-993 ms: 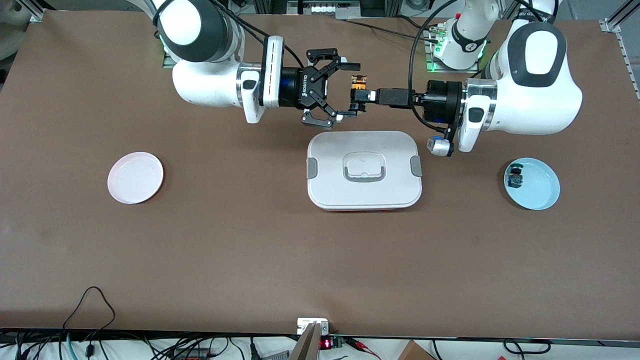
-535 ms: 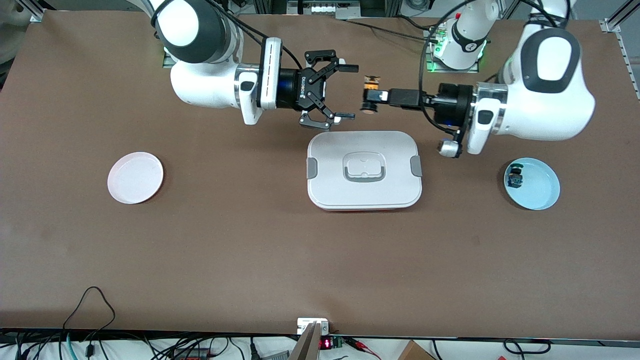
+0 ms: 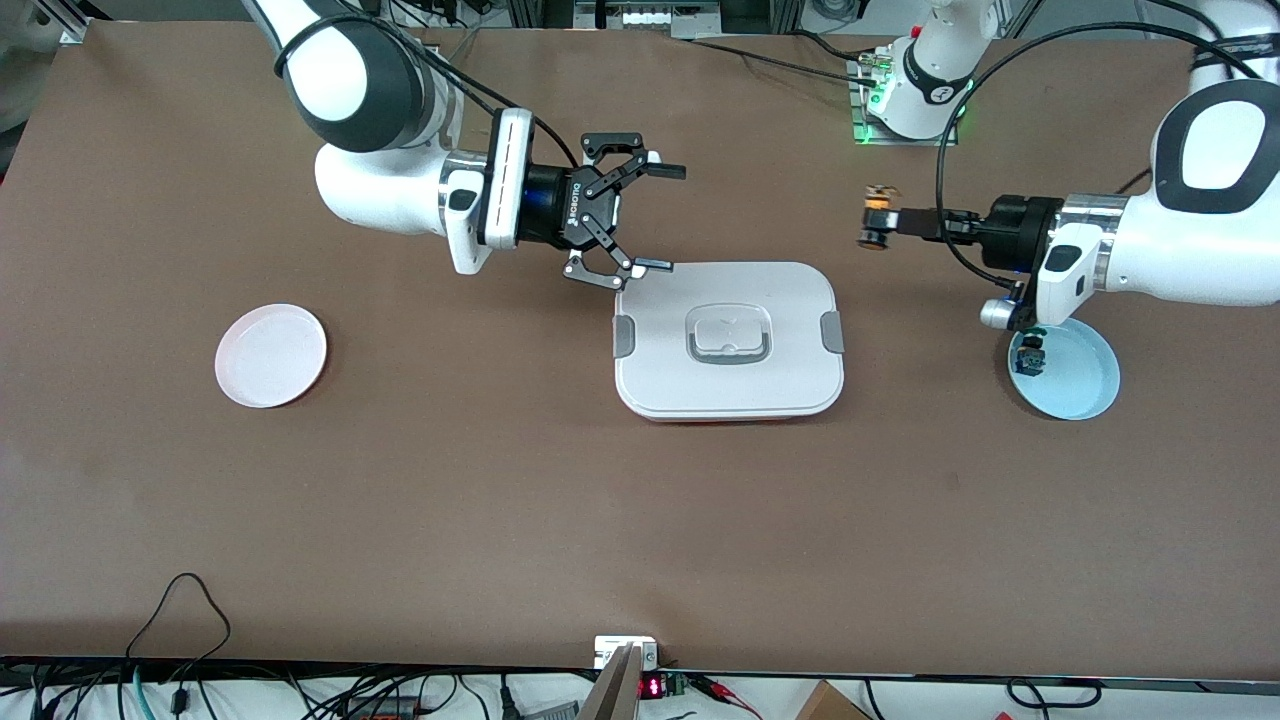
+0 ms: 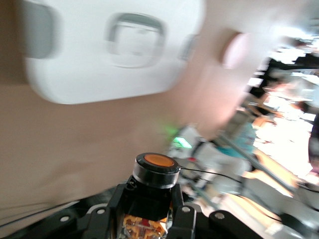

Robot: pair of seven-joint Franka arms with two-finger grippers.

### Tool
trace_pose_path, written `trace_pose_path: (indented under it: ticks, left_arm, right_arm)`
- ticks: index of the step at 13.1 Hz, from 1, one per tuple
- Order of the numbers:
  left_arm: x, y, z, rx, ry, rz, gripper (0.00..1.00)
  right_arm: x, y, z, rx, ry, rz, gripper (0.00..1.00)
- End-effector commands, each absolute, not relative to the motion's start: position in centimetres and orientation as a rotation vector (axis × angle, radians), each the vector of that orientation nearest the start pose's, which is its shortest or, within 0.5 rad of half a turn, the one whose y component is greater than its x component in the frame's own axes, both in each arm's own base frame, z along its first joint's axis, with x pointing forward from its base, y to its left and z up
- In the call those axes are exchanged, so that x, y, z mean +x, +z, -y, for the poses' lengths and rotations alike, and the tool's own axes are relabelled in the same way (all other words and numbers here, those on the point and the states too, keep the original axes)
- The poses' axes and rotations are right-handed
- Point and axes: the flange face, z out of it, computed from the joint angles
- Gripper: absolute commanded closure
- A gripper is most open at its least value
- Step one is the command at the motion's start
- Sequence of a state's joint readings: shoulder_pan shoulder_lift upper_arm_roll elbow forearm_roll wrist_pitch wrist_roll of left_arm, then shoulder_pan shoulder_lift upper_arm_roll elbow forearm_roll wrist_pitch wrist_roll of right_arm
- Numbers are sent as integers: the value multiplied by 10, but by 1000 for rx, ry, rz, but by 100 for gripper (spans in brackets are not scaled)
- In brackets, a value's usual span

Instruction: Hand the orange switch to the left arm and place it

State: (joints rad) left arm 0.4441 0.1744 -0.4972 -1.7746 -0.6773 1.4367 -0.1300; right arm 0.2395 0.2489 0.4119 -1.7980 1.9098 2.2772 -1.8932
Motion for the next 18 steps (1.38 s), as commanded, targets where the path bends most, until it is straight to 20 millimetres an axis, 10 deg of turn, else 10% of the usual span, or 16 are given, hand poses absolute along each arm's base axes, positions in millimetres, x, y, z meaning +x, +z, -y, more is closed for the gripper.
trace_pose_path:
  ticks: [1, 9, 18]
  left_arm:
    - [544, 462, 56, 2614, -723, -115, 100]
    - [561, 386, -53, 3230, -767, 39, 100]
    - [577, 289, -135, 3322, -529, 128, 99]
  right_arm:
    - [517, 467, -381, -1385, -1068, 928, 0]
    - [543, 448, -318, -1404, -1017, 1120, 0]
    - [563, 442, -207, -1540, -635, 1143, 0]
